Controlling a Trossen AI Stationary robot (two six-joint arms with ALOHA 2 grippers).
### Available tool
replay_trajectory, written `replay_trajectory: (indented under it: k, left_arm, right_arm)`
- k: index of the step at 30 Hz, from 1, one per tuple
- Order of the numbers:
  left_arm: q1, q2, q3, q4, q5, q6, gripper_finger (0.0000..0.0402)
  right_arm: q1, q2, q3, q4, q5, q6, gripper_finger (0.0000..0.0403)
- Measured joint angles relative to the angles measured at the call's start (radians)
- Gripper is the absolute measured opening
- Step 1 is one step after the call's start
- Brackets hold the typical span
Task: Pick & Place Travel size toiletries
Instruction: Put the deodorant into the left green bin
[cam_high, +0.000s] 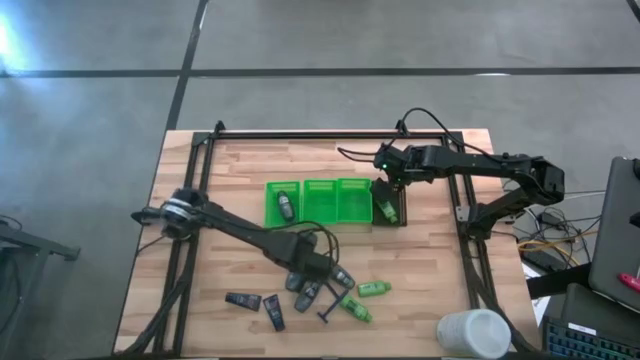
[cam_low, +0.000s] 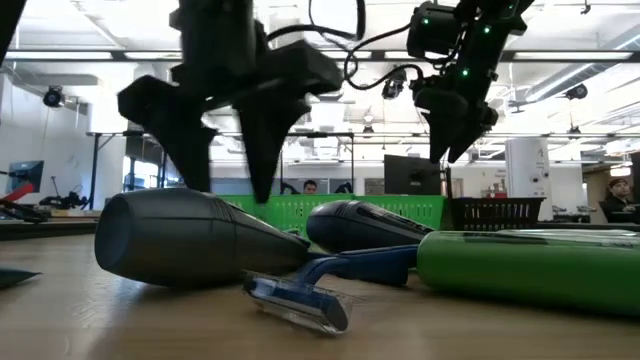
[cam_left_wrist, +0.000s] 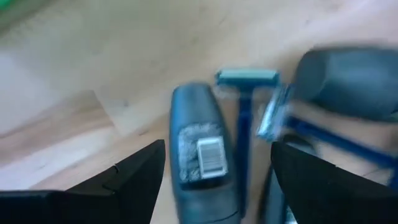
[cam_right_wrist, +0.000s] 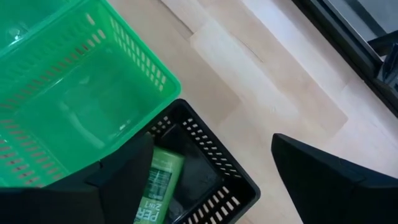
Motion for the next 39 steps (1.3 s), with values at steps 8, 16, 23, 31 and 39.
replay_trajectory:
  k: [8,16,23,31,39]
  left_arm:
    - [0.004,0.011,-0.076,0.06,0.051,0.0,0.0291]
    - [0.012,-0.001,-0.142,0.069,0.139,0.022,0.029]
    - [0.014,-0.007,-0.189,0.101,0.176,0.046,0.0235]
    - [0.027,-0.108,-0.166,0.095,0.037,0.003,0.0208]
    - [0.156,-0.357,-0.182,0.031,-0.217,-0.017,0.0214]
  right_arm:
    - [0.0,0.0,-0.021,0.025,0.0,-0.002,0.0311]
    - [-0.001,0.0,-0.026,0.042,0.0,-0.008,0.0328]
    - [-0.001,0.0,-0.026,0.07,0.001,-0.027,0.0342]
    - [-0.001,0.0,-0.026,0.077,0.009,-0.063,0.0328]
    - [-0.001,-0.004,-0.027,0.072,0.009,-0.052,0.0315]
